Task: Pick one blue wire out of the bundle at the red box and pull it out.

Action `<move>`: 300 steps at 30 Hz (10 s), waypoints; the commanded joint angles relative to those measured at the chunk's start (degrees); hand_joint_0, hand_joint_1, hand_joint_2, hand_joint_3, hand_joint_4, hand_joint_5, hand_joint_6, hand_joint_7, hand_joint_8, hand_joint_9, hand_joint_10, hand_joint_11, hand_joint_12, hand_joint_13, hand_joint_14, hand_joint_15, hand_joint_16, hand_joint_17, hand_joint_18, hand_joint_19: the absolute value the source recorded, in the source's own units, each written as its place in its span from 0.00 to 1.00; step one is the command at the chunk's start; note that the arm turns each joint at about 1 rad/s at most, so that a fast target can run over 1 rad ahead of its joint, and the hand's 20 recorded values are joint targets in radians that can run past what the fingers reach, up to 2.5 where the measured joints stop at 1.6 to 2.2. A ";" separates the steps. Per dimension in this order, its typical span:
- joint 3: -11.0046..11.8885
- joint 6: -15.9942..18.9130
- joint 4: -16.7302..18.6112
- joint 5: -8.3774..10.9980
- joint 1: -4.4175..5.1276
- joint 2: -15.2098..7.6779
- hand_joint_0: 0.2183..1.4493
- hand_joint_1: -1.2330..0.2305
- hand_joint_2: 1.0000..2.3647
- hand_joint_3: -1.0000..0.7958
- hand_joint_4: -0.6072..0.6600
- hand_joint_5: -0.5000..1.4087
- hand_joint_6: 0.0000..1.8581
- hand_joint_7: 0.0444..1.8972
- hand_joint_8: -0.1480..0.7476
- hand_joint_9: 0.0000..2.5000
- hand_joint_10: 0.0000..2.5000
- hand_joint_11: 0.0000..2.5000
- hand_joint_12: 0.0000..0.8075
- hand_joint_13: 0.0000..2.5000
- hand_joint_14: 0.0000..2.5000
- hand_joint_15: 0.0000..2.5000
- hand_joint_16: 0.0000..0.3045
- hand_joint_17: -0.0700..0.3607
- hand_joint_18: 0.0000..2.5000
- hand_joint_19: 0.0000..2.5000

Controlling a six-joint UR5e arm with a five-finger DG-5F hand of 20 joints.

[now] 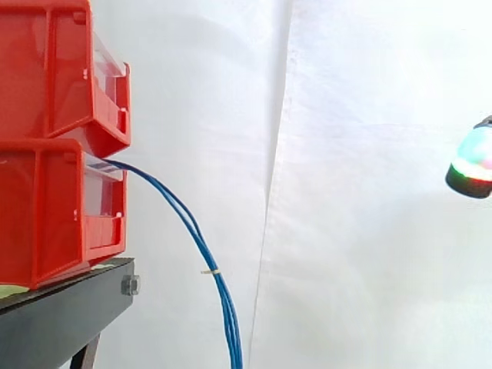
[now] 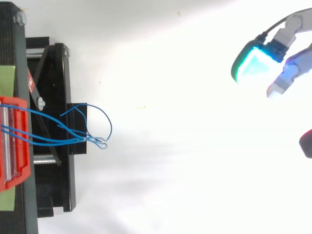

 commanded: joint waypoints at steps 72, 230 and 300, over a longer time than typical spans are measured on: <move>19.69 -2.20 27.18 4.82 2.39 -33.33 0.25 0.28 0.00 0.28 0.64 0.19 0.27 0.44 0.39 0.25 0.00 0.11 0.45 0.14 0.00 0.10 0.19 0.47 0.14 0.27; 26.37 -1.40 9.25 -2.39 1.07 -30.25 0.31 0.33 0.02 0.49 0.58 0.20 0.45 0.47 0.42 0.40 0.01 0.24 0.44 0.29 0.01 0.20 0.19 0.47 0.25 0.31; 26.37 -0.70 0.90 0.86 1.60 -24.89 0.30 0.32 0.00 0.52 0.49 0.22 0.46 0.56 0.44 0.51 0.01 0.20 0.49 0.37 0.01 0.19 0.24 0.54 0.33 0.31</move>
